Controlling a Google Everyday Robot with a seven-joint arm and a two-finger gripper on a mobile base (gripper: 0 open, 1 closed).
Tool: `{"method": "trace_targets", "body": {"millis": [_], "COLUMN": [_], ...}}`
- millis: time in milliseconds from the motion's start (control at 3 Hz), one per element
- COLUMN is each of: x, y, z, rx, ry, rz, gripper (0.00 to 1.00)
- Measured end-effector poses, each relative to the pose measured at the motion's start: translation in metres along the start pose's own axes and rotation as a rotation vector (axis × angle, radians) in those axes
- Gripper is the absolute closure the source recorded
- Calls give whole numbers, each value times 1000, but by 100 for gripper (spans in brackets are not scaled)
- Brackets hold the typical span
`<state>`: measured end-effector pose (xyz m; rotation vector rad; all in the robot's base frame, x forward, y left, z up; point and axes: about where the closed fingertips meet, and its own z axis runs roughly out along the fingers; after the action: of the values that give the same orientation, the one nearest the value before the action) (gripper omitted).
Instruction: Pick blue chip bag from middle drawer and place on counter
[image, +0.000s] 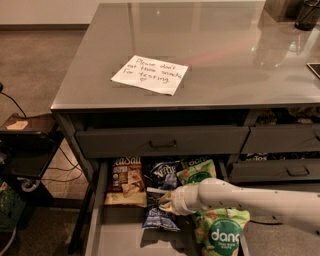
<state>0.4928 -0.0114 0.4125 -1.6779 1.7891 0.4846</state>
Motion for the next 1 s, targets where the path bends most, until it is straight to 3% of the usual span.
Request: {"method": "trace_targets", "body": {"millis": [333,667,1000], "x": [-31,-73,-109], "y": [-11,-34,-62], "z": [-44,-116,-170], "rx": [23,89,138], "ry": [-133,-216,-223], "rz": [43,20,-47], "gripper": [100,100,100]}}
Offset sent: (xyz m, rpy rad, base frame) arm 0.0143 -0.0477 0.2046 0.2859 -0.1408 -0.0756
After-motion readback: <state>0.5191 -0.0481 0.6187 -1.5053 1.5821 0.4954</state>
